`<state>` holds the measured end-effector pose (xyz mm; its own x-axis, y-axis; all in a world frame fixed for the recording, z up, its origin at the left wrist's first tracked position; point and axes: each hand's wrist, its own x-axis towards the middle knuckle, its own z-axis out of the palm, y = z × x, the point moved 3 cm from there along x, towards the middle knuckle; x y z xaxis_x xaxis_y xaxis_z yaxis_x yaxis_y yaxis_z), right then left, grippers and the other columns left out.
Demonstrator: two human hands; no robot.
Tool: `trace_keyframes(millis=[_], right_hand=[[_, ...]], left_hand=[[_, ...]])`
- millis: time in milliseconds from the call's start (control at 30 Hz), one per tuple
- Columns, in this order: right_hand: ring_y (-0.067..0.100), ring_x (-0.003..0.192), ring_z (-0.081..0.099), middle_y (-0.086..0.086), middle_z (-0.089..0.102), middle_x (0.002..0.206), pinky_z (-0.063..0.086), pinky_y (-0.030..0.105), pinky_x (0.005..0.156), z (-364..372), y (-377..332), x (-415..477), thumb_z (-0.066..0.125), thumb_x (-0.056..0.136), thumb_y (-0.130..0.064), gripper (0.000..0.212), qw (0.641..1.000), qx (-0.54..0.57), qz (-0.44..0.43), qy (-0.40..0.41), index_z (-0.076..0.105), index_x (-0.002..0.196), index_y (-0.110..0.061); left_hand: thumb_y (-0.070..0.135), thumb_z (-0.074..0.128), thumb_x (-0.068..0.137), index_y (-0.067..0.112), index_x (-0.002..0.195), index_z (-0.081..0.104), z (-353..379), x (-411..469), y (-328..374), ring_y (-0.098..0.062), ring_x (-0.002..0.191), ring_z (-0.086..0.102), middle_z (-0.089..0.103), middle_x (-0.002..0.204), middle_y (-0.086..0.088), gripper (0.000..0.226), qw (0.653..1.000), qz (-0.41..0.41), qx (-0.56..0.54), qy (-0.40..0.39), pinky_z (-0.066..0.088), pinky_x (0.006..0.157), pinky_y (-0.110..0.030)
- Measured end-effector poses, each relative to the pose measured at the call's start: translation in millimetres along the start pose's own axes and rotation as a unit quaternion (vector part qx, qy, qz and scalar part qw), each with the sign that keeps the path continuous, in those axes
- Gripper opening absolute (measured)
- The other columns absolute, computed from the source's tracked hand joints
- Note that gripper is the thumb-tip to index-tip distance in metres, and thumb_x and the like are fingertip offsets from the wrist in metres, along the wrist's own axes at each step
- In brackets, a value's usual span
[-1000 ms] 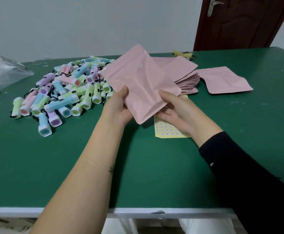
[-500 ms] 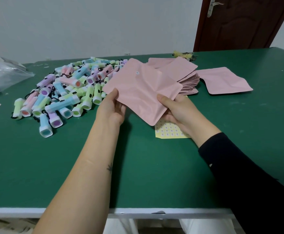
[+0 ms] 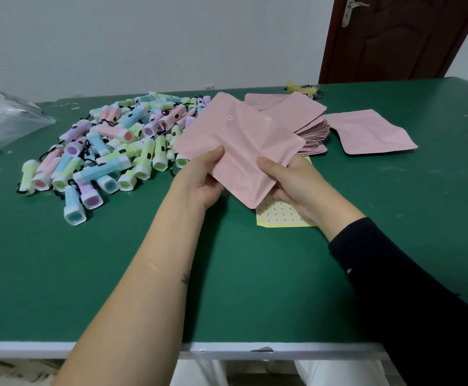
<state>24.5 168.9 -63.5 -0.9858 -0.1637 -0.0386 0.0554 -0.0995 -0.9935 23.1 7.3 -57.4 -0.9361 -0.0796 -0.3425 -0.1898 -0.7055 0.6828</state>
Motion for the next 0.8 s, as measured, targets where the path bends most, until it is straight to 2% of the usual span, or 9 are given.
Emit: trace_keyframes(millis=[133, 200, 267, 333, 433, 533, 600, 700, 800], right_hand=[[0.022, 0.107, 0.067, 0.002, 0.071, 0.113, 0.052, 0.052, 0.095, 2, -1, -2, 0.063, 0.094, -0.022, 0.010, 1.000, -0.027, -0.005, -0.014, 0.063, 0.104, -0.023], [0.023, 0.107, 0.067, 0.003, 0.071, 0.113, 0.052, 0.052, 0.095, 2, -2, -2, 0.064, 0.094, -0.021, 0.012, 0.999, -0.032, -0.007, -0.017, 0.063, 0.105, -0.023], [0.027, 0.107, 0.066, 0.005, 0.071, 0.114, 0.052, 0.056, 0.094, 3, -3, -3, 0.064, 0.093, -0.022, 0.018, 0.999, -0.039, -0.005, -0.016, 0.063, 0.111, -0.020], [0.028, 0.106, 0.066, 0.006, 0.071, 0.113, 0.052, 0.058, 0.092, 4, -4, -5, 0.065, 0.093, -0.023, 0.022, 0.999, -0.042, -0.005, -0.012, 0.063, 0.114, -0.017], [0.029, 0.105, 0.067, 0.007, 0.072, 0.112, 0.053, 0.060, 0.088, 2, -5, -6, 0.068, 0.091, -0.024, 0.025, 0.999, -0.030, -0.009, 0.007, 0.065, 0.114, -0.014], [0.033, 0.102, 0.068, 0.007, 0.073, 0.109, 0.053, 0.063, 0.085, -2, -6, -6, 0.070, 0.089, -0.027, 0.025, 0.999, -0.026, -0.012, 0.016, 0.065, 0.110, -0.016], [0.027, 0.100, 0.070, 0.003, 0.074, 0.106, 0.055, 0.059, 0.085, -4, -7, -6, 0.070, 0.089, -0.027, 0.018, 1.000, -0.021, -0.017, 0.016, 0.067, 0.105, -0.020], [0.019, 0.098, 0.070, -0.004, 0.075, 0.102, 0.057, 0.046, 0.086, -8, -7, -3, 0.071, 0.088, -0.027, 0.013, 0.999, -0.019, -0.031, 0.030, 0.068, 0.100, -0.023], [0.006, 0.082, 0.070, -0.013, 0.075, 0.088, 0.053, 0.021, 0.062, -9, -10, -3, 0.070, 0.088, -0.028, 0.007, 0.997, -0.030, -0.054, 0.051, 0.069, 0.094, -0.025]], left_hand=[[-0.002, 0.064, 0.090, 0.001, 0.100, 0.062, -9, 3, 13, -0.025, 0.073, 0.073, 0.074, 0.071, -0.011, 0.011, 0.999, 0.026, -0.030, 0.031, 0.059, 0.083, -0.046], [0.000, 0.062, 0.092, 0.002, 0.095, 0.061, -14, 5, 19, -0.023, 0.057, 0.072, 0.071, 0.060, -0.009, 0.005, 0.996, 0.041, -0.056, 0.047, 0.061, 0.074, -0.043], [0.000, 0.061, 0.092, 0.002, 0.092, 0.060, -18, 6, 23, -0.022, 0.051, 0.070, 0.069, 0.055, -0.008, 0.003, 0.994, 0.052, -0.075, 0.058, 0.062, 0.061, -0.039], [0.001, 0.061, 0.092, 0.003, 0.094, 0.059, -19, 6, 24, -0.022, 0.055, 0.071, 0.070, 0.058, -0.007, 0.003, 0.993, 0.057, -0.091, 0.053, 0.061, 0.064, -0.039], [0.004, 0.066, 0.090, 0.001, 0.102, 0.063, -16, 5, 21, -0.027, 0.084, 0.073, 0.074, 0.087, -0.009, 0.012, 0.993, 0.032, -0.111, 0.015, 0.058, 0.085, -0.046], [0.005, 0.067, 0.089, 0.002, 0.108, 0.064, -6, -1, 12, -0.029, 0.096, 0.072, 0.075, 0.097, -0.013, 0.020, 0.997, -0.005, -0.067, -0.034, 0.060, 0.080, -0.043], [0.001, 0.063, 0.091, 0.002, 0.107, 0.064, -3, -2, 10, -0.026, 0.086, 0.074, 0.076, 0.090, -0.012, 0.016, 0.998, 0.000, -0.063, -0.030, 0.061, 0.071, -0.039], [-0.003, 0.059, 0.093, 0.000, 0.099, 0.063, -11, 2, 20, -0.022, 0.067, 0.073, 0.074, 0.073, -0.010, 0.007, 0.995, 0.036, -0.093, 0.031, 0.060, 0.059, -0.032], [-0.003, 0.060, 0.093, 0.000, 0.095, 0.063, -21, 4, 28, -0.021, 0.072, 0.071, 0.072, 0.073, -0.010, 0.004, 0.988, 0.052, -0.122, 0.075, 0.061, 0.063, -0.030]])
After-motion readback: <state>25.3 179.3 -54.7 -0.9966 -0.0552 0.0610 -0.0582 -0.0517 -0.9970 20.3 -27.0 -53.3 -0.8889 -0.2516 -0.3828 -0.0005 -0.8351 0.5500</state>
